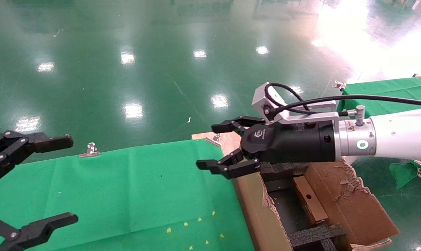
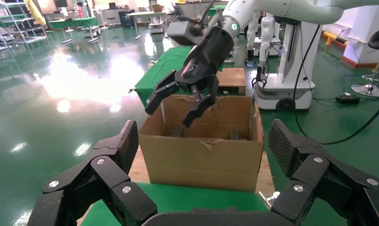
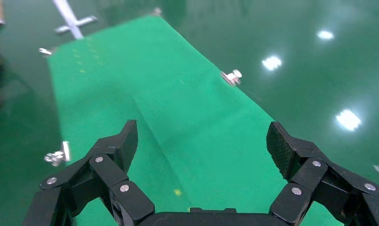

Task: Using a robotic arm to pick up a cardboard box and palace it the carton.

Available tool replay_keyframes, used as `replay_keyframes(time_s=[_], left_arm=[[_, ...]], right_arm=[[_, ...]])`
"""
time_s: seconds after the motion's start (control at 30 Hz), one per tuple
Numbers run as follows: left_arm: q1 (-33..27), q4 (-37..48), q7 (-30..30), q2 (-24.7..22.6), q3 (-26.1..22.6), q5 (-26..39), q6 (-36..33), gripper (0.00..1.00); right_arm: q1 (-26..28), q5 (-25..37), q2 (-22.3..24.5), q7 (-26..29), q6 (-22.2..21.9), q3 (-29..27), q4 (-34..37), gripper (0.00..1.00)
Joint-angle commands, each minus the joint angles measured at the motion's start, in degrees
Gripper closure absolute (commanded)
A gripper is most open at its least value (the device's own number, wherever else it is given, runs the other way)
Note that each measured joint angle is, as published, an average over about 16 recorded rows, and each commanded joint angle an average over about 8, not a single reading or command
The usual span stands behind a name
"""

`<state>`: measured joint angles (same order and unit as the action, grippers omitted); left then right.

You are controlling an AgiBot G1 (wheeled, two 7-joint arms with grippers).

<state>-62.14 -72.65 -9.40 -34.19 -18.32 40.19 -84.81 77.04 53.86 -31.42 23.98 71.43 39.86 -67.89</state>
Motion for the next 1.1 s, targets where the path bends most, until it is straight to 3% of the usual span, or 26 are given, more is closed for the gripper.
replay_keyframes(time_s=[0.03, 0.77, 1.1], left_arm=[[0.0, 0.0, 0.0, 0.0, 0.0, 0.0, 0.0, 0.0], [0.0, 0.0, 0.0, 0.0, 0.0, 0.0, 0.0, 0.0], [0.0, 0.0, 0.0, 0.0, 0.0, 0.0, 0.0, 0.0]], right_arm=[[-1.3, -1.0, -0.3, -1.1, 1.2, -2.0, -0.5, 0.0], [-15.0, -11.6, -3.5, -12.8, 13.8, -23.1, -5.5, 0.0], [-16.4, -12.9, -3.8, -13.7, 15.1, -25.3, -6.0, 0.0]])
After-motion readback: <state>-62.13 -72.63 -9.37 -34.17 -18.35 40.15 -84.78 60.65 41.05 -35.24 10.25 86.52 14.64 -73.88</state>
